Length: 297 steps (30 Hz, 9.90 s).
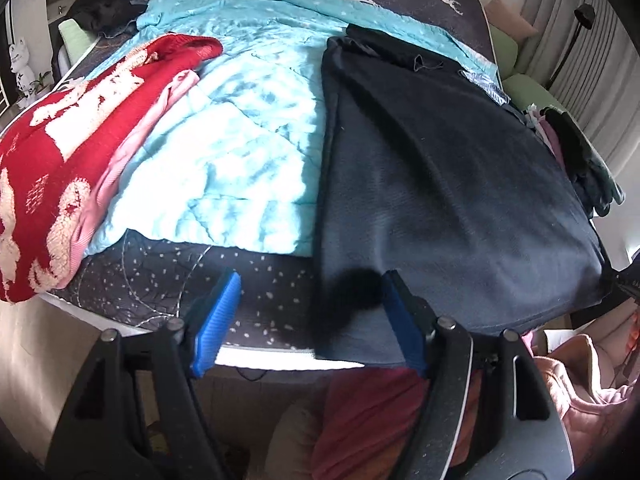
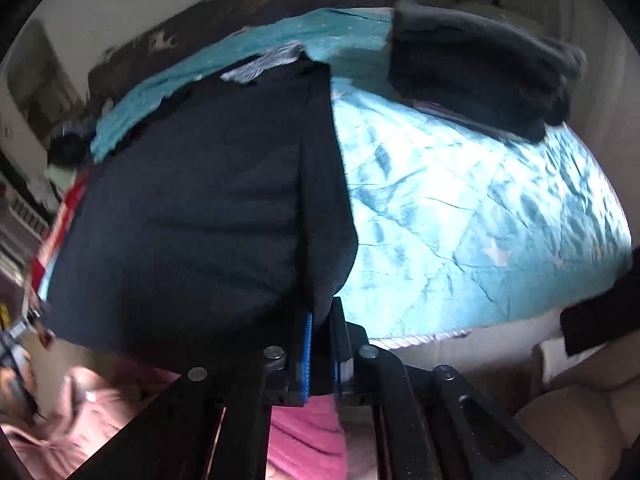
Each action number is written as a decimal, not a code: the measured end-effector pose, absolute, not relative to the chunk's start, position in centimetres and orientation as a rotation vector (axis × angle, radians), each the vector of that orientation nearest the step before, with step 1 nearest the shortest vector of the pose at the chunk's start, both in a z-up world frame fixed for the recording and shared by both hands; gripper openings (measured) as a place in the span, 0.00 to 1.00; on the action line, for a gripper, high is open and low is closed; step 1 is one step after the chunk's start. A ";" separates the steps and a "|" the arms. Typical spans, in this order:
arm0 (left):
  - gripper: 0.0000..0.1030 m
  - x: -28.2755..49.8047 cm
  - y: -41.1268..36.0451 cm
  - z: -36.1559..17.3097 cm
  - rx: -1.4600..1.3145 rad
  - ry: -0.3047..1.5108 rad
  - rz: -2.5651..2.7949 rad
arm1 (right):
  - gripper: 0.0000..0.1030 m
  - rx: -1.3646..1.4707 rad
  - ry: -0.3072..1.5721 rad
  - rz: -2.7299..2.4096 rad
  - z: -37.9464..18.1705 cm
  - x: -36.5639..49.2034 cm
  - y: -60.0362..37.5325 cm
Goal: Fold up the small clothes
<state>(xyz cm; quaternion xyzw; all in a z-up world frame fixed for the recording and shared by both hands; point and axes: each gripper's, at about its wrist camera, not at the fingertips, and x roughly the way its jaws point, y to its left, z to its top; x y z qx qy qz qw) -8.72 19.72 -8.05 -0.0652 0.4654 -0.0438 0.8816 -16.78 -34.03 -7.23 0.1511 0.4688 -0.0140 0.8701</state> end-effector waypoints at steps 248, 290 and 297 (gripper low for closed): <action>0.79 45.6 12.2 -2.2 -0.198 1.392 -0.236 | 0.83 -0.157 1.064 0.111 -7.2 43.3 -22.6; 0.19 50.5 3.4 -5.9 -0.283 1.274 -0.244 | 0.71 -0.035 1.092 0.004 -2.3 44.2 -28.4; 0.20 49.5 9.6 -1.4 -0.413 1.052 -0.026 | 0.71 -0.012 1.047 -0.035 -1.6 40.0 -31.4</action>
